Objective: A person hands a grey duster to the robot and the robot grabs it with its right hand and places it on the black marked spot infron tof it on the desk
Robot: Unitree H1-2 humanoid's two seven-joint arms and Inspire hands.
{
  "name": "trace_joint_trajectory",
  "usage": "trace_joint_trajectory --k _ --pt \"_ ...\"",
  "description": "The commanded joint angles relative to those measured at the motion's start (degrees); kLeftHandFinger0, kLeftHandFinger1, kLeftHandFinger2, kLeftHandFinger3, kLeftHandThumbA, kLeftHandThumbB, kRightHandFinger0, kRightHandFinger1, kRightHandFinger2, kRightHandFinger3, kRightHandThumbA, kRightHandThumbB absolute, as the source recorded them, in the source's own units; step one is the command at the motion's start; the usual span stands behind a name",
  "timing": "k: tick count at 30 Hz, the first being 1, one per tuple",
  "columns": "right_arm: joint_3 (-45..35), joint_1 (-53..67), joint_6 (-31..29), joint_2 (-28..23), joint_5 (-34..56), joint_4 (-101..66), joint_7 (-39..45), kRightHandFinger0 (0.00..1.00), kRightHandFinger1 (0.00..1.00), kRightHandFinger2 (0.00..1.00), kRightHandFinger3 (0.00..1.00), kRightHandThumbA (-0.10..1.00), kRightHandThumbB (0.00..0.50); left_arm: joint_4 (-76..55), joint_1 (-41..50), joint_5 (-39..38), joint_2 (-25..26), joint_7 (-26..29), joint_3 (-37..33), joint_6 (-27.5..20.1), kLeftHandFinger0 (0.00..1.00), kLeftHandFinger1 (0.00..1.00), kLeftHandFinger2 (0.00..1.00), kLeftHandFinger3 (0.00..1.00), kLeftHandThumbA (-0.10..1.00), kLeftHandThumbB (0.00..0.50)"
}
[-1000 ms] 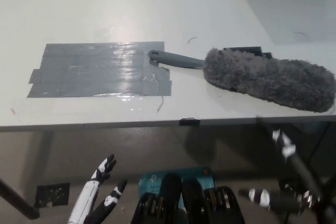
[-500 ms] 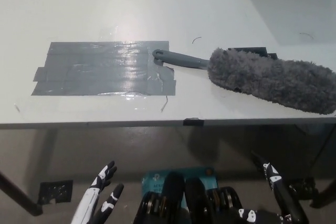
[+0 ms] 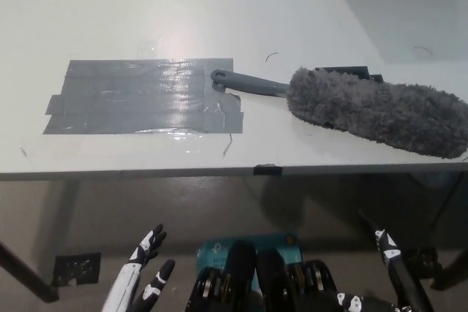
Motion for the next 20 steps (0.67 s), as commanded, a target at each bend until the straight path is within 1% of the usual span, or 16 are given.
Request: trace_joint_trajectory --k 1,2,5,10,17,20 --pt "-0.1 -0.8 -4.1 -0.6 0.1 -0.6 -1.4 1.00 1.00 1.00 1.00 1.00 0.347 -1.1 -0.1 -0.2 -0.3 0.5 -0.2 -3.0 1.00 1.00 1.00 1.00 0.91 0.190" --pt "-0.1 -1.3 -3.7 -0.7 0.1 -0.5 -1.3 1.00 1.00 1.00 1.00 1.00 0.362 -0.8 -0.5 0.1 -0.4 0.7 -0.2 -3.0 1.00 1.00 1.00 1.00 0.91 0.184" --pt "0.0 -1.7 -3.0 -0.8 0.3 -0.5 -1.0 1.00 1.00 1.00 1.00 1.00 0.374 -0.9 -0.7 -0.2 -0.4 0.5 0.0 -2.6 1.00 1.00 1.00 1.00 0.90 0.194" --pt "0.4 -2.2 -3.0 -1.0 -0.9 -0.2 -1.1 1.00 1.00 1.00 1.00 1.00 0.360 -0.8 -1.1 -0.2 -0.2 0.4 0.2 -2.2 1.00 1.00 1.00 1.00 0.90 0.197" --pt "1.0 -2.9 -2.2 -1.1 -1.9 -0.3 -1.1 1.00 1.00 1.00 1.00 1.00 0.370 -0.7 -1.1 -0.2 -0.1 0.6 0.6 -2.4 1.00 1.00 1.00 1.00 0.89 0.193" --pt "1.1 -3.0 -2.7 -1.1 -1.7 0.0 -1.0 1.00 1.00 1.00 1.00 1.00 0.360 -1.1 -1.0 -0.2 0.0 0.5 0.8 -2.0 1.00 1.00 1.00 1.00 0.90 0.194"
